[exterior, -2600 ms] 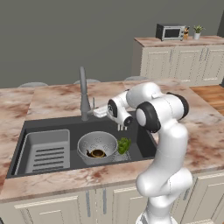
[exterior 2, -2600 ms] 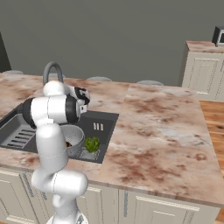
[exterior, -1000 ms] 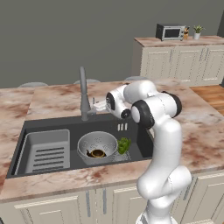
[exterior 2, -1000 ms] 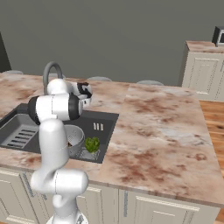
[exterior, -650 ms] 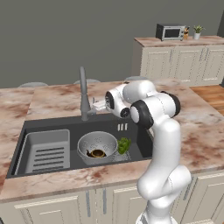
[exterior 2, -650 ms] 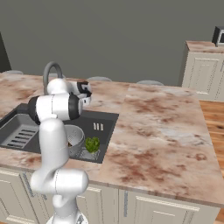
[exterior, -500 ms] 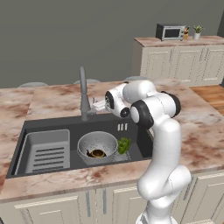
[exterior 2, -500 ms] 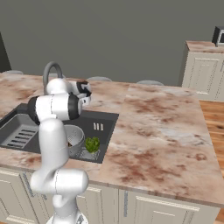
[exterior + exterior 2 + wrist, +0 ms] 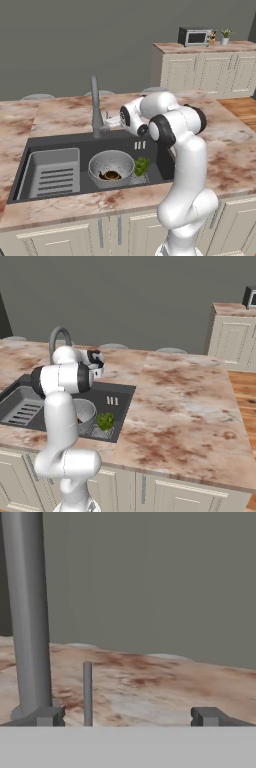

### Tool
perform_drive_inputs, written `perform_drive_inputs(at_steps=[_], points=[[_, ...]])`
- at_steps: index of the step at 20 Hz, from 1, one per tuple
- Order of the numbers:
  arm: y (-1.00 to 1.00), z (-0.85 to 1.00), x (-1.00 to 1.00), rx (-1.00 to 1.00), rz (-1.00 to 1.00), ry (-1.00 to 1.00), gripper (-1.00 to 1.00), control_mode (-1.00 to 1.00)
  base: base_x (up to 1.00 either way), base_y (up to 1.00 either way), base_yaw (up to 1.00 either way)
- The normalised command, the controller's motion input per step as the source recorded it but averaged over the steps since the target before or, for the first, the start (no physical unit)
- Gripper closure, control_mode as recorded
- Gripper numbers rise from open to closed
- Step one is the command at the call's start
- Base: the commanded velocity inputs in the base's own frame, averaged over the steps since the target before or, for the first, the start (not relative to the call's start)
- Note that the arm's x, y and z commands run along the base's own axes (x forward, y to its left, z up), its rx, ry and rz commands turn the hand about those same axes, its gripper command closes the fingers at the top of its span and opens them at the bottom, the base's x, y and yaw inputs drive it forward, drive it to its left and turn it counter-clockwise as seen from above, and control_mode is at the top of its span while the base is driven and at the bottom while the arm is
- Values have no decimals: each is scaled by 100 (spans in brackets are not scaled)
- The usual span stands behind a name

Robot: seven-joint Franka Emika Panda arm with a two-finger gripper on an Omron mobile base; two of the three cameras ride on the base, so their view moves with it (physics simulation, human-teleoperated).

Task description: Pick the colander and teapot and place them in the sink. Then turn on the water.

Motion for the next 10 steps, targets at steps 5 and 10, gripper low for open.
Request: perform_drive_inputs(at_steps=[5, 10], points=[[13, -10, 0, 11, -1, 0, -100, -100, 0, 0, 0], [20, 0, 0, 6, -3, 0, -100, -100, 0, 0, 0]])
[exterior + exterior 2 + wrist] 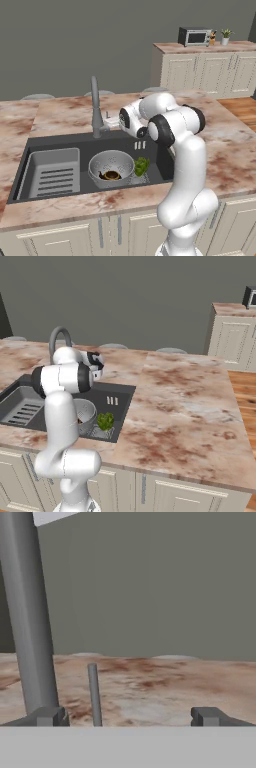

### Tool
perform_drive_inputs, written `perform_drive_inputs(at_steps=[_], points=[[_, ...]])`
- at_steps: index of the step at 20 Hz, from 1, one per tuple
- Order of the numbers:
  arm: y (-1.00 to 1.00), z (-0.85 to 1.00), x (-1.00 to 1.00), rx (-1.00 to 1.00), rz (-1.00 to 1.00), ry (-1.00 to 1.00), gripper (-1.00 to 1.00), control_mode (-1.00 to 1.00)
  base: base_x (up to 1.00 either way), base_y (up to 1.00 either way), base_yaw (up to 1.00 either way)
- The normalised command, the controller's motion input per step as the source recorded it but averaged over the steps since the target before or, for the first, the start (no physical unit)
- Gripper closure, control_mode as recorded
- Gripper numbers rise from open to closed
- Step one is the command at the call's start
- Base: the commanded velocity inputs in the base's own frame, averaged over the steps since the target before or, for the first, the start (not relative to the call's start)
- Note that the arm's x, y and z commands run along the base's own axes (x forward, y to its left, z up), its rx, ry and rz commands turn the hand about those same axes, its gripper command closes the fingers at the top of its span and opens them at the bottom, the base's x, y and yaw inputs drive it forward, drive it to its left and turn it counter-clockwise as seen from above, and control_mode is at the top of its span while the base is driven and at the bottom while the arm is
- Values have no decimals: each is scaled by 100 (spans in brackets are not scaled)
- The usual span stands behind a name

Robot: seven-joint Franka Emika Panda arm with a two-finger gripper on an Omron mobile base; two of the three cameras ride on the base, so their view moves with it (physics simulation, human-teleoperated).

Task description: Pick the colander and teapot and place them in the sink. Then turn on the water.

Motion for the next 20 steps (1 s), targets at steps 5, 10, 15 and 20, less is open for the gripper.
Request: perform_drive_inputs(at_steps=[5, 10, 15, 20], points=[[19, -6, 0, 0, -2, 0, -100, -100, 0, 0, 0], [26, -14, 0, 0, -2, 0, -100, -100, 0, 0, 0], [22, -13, 0, 0, 0, 0, -100, -100, 0, 0, 0], [21, -5, 0, 0, 0, 0, -100, -100, 0, 0, 0]])
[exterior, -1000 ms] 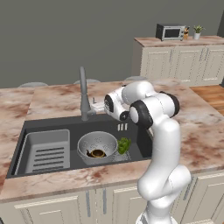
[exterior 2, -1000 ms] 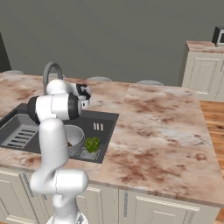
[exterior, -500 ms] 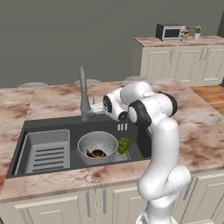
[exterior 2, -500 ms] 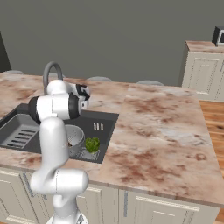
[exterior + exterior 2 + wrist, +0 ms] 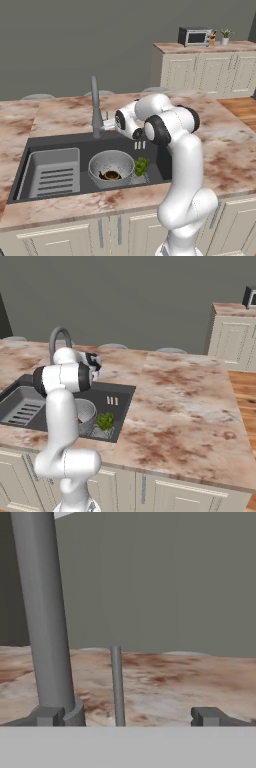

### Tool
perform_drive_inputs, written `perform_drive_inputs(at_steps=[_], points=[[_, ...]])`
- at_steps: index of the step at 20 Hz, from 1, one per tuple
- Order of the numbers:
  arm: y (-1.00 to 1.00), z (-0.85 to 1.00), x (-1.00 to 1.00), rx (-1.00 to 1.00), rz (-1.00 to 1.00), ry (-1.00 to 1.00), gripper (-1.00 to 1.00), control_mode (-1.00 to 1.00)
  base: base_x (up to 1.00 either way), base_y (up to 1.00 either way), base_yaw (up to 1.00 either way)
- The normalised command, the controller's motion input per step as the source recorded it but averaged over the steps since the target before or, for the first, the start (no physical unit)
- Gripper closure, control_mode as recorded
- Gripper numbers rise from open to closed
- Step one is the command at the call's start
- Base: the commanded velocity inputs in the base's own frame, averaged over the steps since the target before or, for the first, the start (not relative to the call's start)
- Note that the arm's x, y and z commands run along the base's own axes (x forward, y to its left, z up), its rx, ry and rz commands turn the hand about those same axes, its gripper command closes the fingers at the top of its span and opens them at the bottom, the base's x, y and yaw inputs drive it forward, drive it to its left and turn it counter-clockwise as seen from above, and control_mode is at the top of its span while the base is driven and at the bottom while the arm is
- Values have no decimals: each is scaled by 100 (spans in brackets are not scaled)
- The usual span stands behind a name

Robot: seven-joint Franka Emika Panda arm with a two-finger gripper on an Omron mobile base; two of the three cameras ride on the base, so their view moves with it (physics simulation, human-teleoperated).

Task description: Pick the colander and teapot and place them in the sink. Then turn on the water.

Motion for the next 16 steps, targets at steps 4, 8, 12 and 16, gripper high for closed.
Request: perform_drive_inputs(at_steps=[4, 8, 12, 16], points=[[7, 0, 0, 0, 0, 0, -100, -100, 0, 0, 0], [3, 0, 6, 0, -1, 0, -100, -100, 0, 0, 0], [9, 0, 11, 0, -2, 0, -100, -100, 0, 0, 0], [15, 0, 11, 0, -3, 0, -100, -100, 0, 0, 0]])
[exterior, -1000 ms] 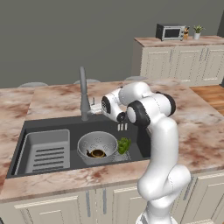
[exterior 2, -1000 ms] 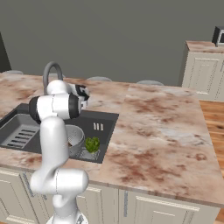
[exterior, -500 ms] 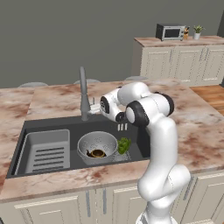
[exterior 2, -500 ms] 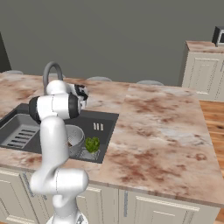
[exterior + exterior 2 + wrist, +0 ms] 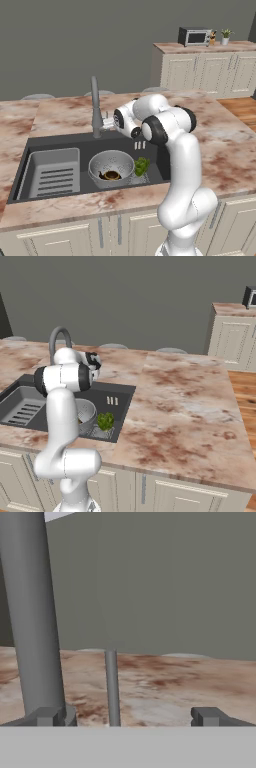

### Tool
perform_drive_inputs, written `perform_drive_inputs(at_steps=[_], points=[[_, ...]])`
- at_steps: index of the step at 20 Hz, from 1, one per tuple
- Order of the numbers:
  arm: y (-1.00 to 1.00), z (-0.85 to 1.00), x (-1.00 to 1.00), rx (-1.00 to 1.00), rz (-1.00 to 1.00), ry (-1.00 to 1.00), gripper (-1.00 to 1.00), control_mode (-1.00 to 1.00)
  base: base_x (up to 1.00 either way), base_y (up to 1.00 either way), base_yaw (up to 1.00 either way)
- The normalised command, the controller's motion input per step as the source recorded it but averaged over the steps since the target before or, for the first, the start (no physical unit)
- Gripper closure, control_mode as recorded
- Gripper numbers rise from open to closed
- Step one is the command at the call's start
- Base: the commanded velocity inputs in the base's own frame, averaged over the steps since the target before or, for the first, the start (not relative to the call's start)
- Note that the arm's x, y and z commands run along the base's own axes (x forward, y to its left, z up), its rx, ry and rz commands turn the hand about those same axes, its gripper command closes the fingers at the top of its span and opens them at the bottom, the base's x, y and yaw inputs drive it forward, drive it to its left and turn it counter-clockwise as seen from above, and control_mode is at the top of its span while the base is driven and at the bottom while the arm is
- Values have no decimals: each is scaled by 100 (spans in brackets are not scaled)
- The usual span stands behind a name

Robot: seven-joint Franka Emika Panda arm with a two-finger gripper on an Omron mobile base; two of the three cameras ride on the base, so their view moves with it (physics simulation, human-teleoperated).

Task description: Pick the colander and teapot and place them in the sink. Then turn on the water.

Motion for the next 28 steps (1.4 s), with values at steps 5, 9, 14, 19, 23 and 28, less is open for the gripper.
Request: perform_drive_inputs(at_steps=[5, 9, 14, 19, 23, 28], points=[[14, -2, 7, 0, -2, 0, -100, -100, 0, 0, 0], [16, -4, 4, 0, -2, 0, -100, -100, 0, 0, 0], [5, -4, 6, 0, -1, 0, -100, -100, 0, 0, 0], [5, -3, 7, 0, -2, 0, -100, -100, 0, 0, 0], [8, -3, 9, 0, -2, 0, -100, -100, 0, 0, 0], [15, -6, 7, 0, -3, 0, -100, -100, 0, 0, 0]])
